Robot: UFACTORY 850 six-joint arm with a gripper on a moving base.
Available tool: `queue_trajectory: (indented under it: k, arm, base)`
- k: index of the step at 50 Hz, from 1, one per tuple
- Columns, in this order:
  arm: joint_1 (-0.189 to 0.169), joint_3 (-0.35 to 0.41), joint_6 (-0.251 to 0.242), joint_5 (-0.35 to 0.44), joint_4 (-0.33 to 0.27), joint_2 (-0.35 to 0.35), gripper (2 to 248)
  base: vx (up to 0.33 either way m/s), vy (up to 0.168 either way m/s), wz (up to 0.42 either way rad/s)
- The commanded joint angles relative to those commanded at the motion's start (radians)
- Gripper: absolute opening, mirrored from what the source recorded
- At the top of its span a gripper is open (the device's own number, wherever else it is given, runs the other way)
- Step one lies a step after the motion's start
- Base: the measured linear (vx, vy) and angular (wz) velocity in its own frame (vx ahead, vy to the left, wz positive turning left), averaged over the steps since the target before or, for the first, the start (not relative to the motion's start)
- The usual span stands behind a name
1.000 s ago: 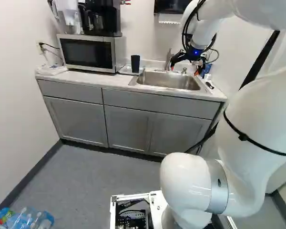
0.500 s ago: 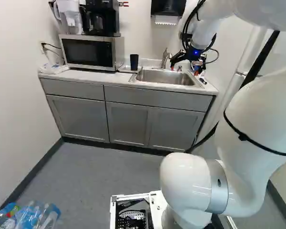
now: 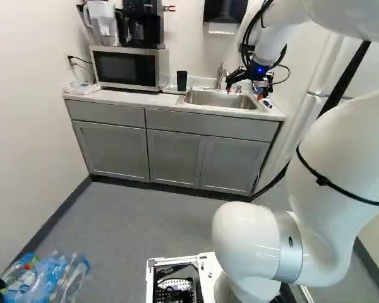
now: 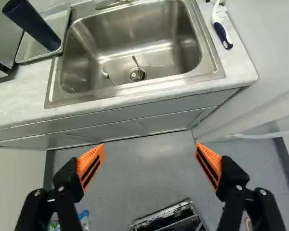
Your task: Rinse the cup and place it in the tray
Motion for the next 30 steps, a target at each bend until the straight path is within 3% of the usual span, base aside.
queue_trajectory:
  k: [15,30]
  arm:
    - [0.0,0.0,0.0,0.0,0.0,0.0,247]
    - [0.0,0.0,0.0,0.0,0.0,0.0,247]
  base:
    - [-0.12,0.048,0.02]
    - [-0.009,0.004,0.005]
